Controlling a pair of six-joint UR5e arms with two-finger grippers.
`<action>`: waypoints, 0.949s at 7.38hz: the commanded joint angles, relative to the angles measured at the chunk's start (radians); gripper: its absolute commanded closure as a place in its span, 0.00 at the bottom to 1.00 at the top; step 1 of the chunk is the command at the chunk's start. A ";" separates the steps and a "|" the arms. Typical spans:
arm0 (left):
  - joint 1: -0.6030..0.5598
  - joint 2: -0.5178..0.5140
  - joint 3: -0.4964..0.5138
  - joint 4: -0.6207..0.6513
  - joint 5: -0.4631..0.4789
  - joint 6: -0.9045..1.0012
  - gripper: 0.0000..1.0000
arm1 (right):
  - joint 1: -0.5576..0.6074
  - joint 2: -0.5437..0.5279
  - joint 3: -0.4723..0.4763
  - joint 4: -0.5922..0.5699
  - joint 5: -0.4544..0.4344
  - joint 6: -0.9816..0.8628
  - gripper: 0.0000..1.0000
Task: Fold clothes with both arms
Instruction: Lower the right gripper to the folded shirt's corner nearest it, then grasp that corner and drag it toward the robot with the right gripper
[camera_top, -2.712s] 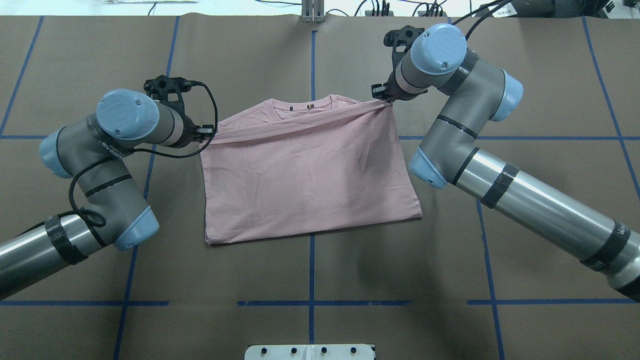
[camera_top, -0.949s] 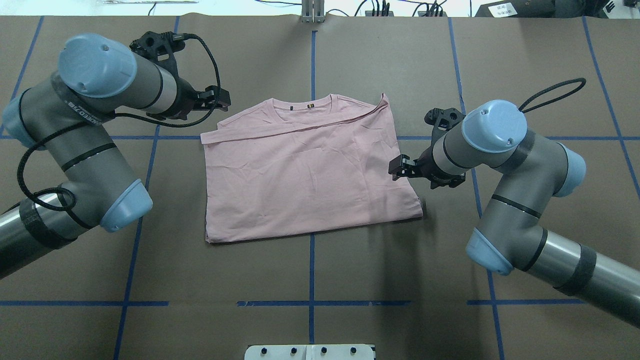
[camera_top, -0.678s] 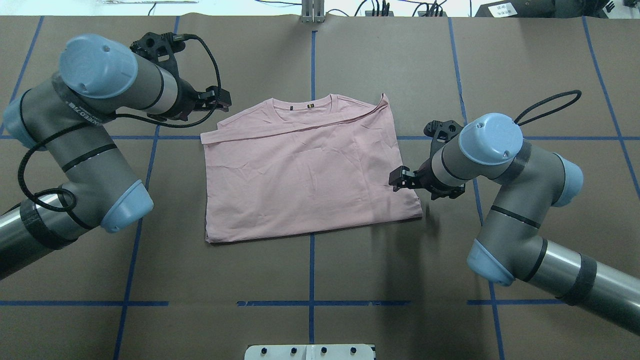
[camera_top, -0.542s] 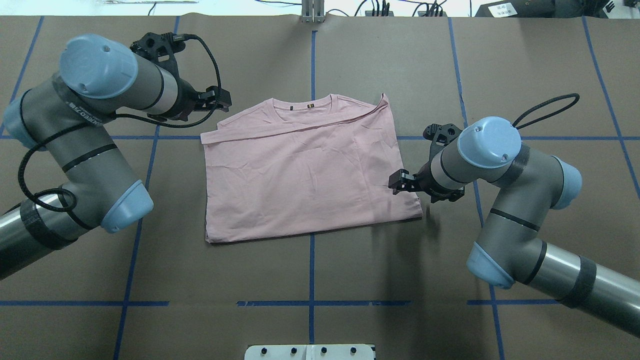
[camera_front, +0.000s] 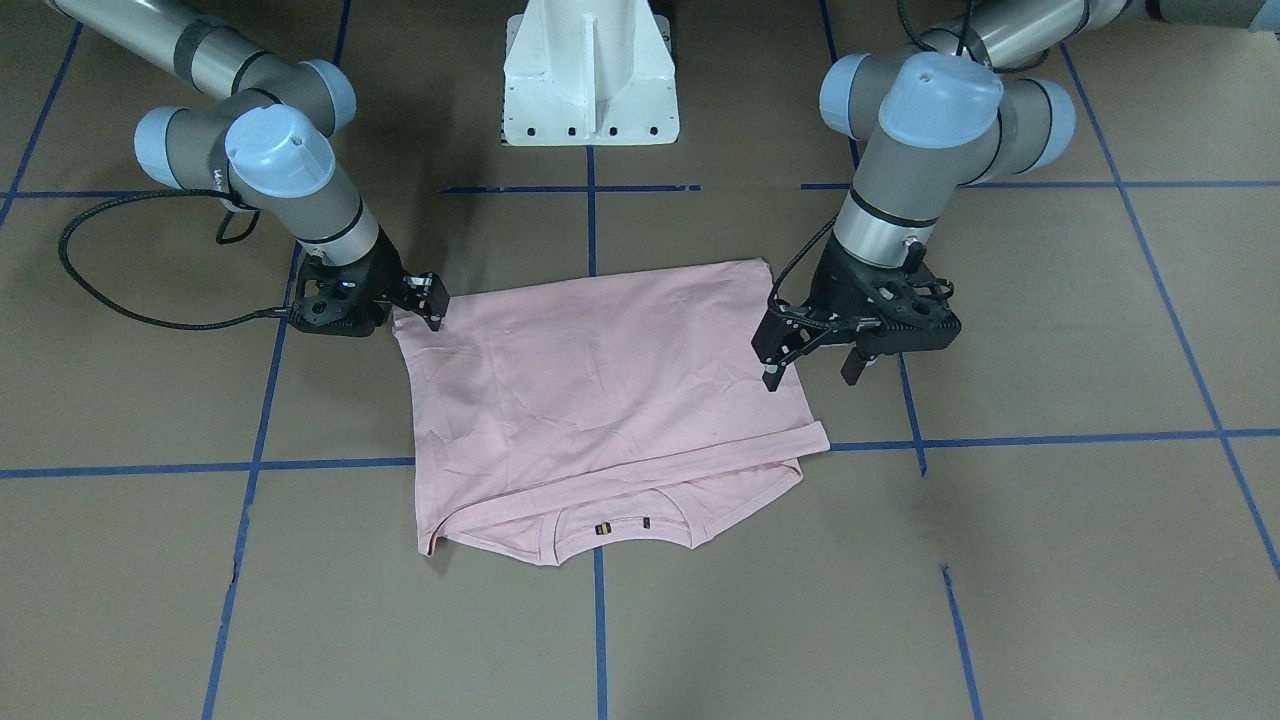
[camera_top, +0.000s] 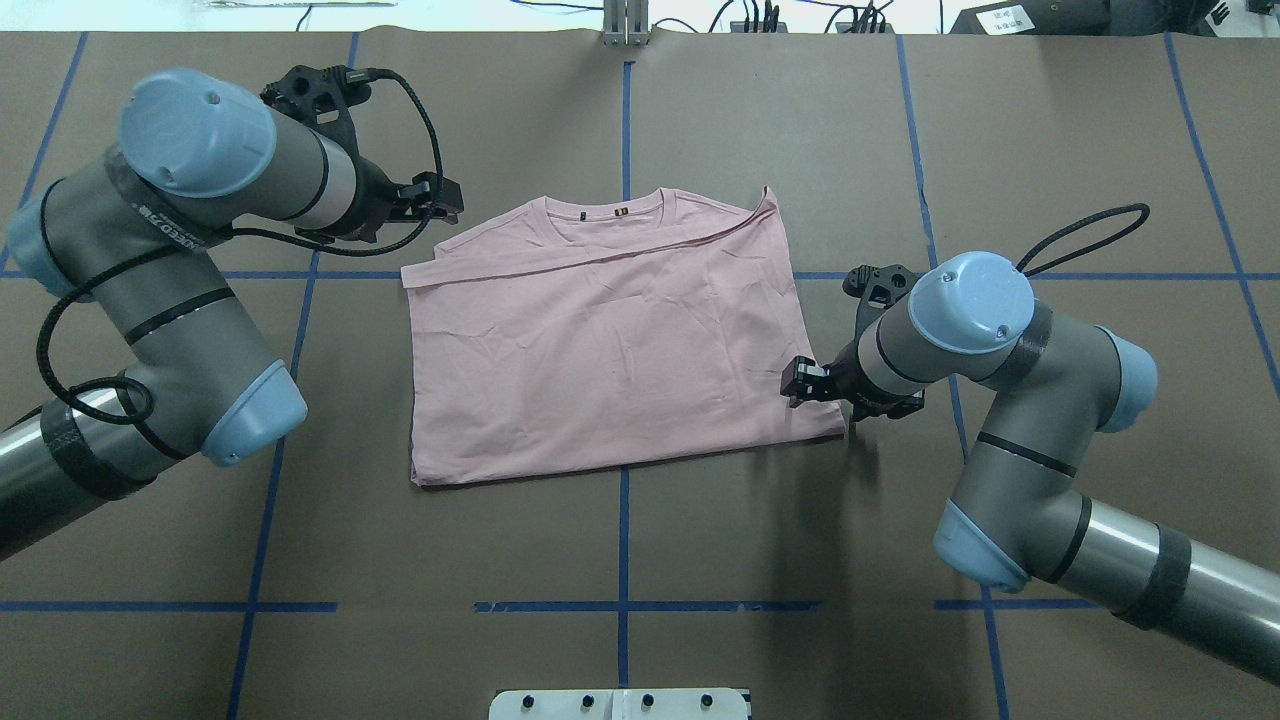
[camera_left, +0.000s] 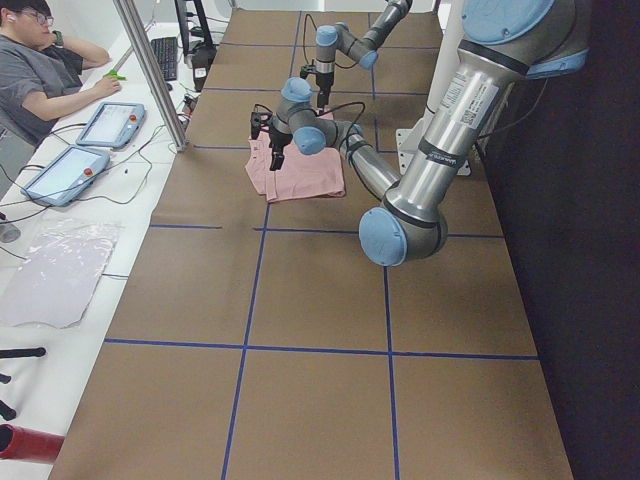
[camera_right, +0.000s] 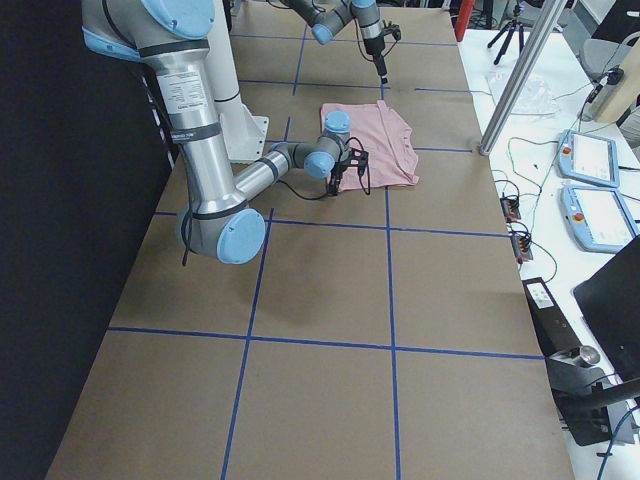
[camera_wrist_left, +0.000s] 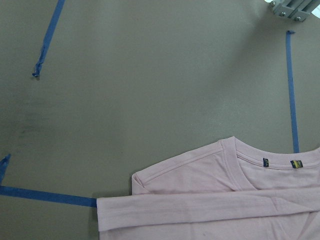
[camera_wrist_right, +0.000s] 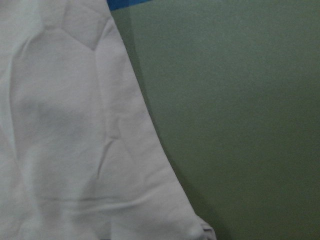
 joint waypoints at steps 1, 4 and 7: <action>0.000 0.001 0.001 0.000 0.000 0.001 0.00 | -0.002 -0.007 0.003 0.002 -0.001 -0.010 1.00; 0.000 0.000 0.001 0.000 0.000 0.001 0.00 | -0.016 -0.056 0.062 0.000 0.005 -0.013 1.00; 0.000 0.000 -0.022 0.003 0.002 -0.001 0.00 | -0.094 -0.230 0.262 -0.001 0.007 -0.012 1.00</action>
